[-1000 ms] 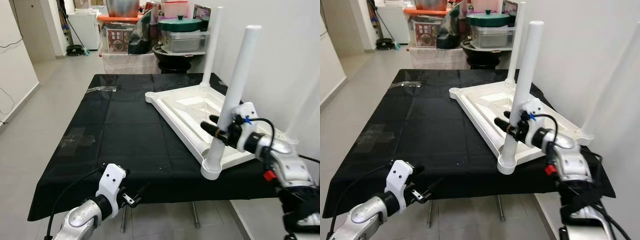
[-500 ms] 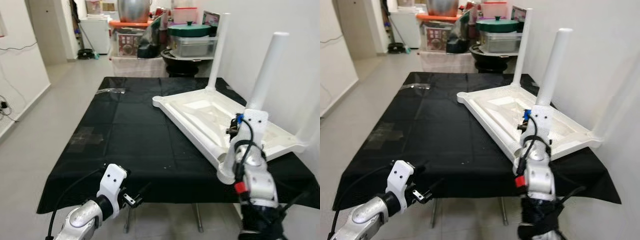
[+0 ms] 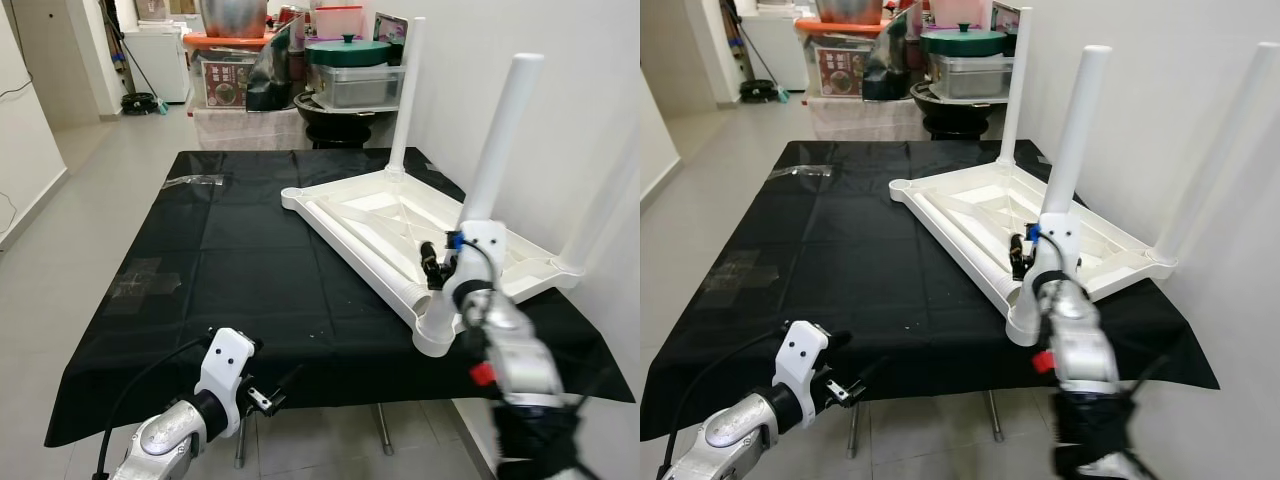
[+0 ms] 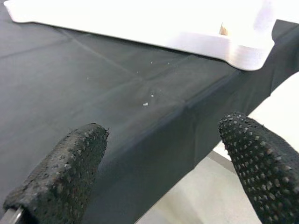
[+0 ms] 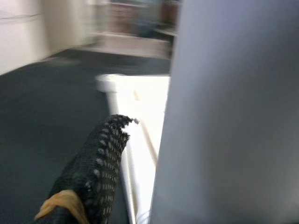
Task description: Building children table
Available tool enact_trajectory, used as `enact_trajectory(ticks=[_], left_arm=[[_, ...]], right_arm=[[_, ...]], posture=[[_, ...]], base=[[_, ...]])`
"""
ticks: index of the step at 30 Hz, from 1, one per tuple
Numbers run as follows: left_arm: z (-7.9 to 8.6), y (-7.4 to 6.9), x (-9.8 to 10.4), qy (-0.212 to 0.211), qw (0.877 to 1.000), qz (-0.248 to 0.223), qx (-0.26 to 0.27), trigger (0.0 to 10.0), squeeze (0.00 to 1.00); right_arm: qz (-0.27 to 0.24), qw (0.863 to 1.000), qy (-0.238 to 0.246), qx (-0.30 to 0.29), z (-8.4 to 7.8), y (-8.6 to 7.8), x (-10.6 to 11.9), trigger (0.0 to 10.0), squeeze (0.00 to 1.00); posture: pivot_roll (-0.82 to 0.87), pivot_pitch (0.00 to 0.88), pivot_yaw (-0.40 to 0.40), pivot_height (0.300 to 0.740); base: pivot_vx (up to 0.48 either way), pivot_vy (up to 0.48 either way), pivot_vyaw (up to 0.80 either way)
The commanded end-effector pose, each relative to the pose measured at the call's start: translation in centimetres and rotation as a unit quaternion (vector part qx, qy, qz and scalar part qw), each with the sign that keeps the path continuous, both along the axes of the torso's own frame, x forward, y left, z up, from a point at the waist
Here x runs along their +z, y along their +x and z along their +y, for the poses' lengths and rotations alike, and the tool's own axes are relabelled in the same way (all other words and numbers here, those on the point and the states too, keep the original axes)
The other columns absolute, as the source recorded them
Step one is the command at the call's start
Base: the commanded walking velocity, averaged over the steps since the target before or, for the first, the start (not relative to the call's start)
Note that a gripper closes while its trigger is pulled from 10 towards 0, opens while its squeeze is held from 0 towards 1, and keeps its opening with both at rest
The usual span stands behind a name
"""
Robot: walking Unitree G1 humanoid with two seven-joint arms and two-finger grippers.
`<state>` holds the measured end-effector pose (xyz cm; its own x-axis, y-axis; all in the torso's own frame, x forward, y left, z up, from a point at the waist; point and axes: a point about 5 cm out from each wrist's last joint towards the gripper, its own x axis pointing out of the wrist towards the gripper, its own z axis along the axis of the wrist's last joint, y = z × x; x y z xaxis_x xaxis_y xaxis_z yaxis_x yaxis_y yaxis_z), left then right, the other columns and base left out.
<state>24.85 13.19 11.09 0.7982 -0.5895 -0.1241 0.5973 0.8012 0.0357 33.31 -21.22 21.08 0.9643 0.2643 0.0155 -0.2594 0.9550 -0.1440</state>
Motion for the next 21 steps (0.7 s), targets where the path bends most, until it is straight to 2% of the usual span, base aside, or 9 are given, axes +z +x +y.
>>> enact_trajectory(ticks=[1,4,7,11,12,14,15,18,21], left_arm=[[-0.1,-0.1,-0.2,0.001,1.000,0.002,-0.004,10.0,0.00],[-0.1,0.1,-0.1,0.003,1.000,0.001,-0.006,10.0,0.00],[0.0,0.2,0.0,0.004,1.000,-0.001,-0.004,10.0,0.00],[0.0,0.2,0.0,0.004,1.000,-0.001,-0.003,10.0,0.00],[0.2,0.0,0.0,0.004,1.000,0.000,-0.001,10.0,0.00],[0.2,-0.1,-0.1,0.004,1.000,0.000,-0.001,10.0,0.00],[0.2,-0.1,-0.1,0.005,1.000,0.001,-0.001,10.0,0.00],[0.4,-0.2,-0.1,0.006,1.000,0.003,-0.001,10.0,0.00],[0.4,0.0,-0.1,0.008,1.000,0.003,-0.002,10.0,0.00]], right_arm=[[-0.012,0.995,-0.017,0.094,1.3,-0.7,0.1,10.0,0.00],[0.024,0.986,-0.055,0.158,0.6,-1.1,-0.2,10.0,0.00],[0.035,0.980,-0.075,0.180,0.4,-1.2,-0.4,10.0,0.00],[0.038,0.980,-0.075,0.178,0.4,-1.1,-0.5,10.0,0.00],[0.039,0.986,-0.072,0.143,0.2,-0.7,-1.2,10.0,0.00],[0.040,0.989,-0.069,0.127,0.1,-0.5,-1.4,10.0,0.00],[0.040,0.991,-0.049,0.119,-0.2,-0.6,-1.4,10.0,1.00],[0.030,0.992,-0.026,0.120,-0.6,-1.3,-1.2,10.0,1.00],[0.019,0.995,-0.038,0.096,-1.3,-1.6,-1.0,10.0,1.00]], posture=[[0.05,0.000,-0.056,0.740],[0.05,0.000,-0.057,0.740],[0.05,0.000,-0.057,0.740],[0.05,0.000,-0.057,0.740],[0.06,0.000,-0.054,0.740],[0.06,0.000,-0.054,0.740],[0.06,0.000,-0.053,0.740],[0.05,0.000,-0.045,0.740],[0.04,0.000,-0.039,0.740]], base=[[0.000,0.000,0.00],[0.000,0.000,0.00],[0.000,0.000,0.00],[0.000,0.000,0.00],[0.000,0.000,0.00],[0.000,0.000,0.00],[0.000,0.000,0.00],[0.000,0.000,0.00],[0.000,0.000,0.00]])
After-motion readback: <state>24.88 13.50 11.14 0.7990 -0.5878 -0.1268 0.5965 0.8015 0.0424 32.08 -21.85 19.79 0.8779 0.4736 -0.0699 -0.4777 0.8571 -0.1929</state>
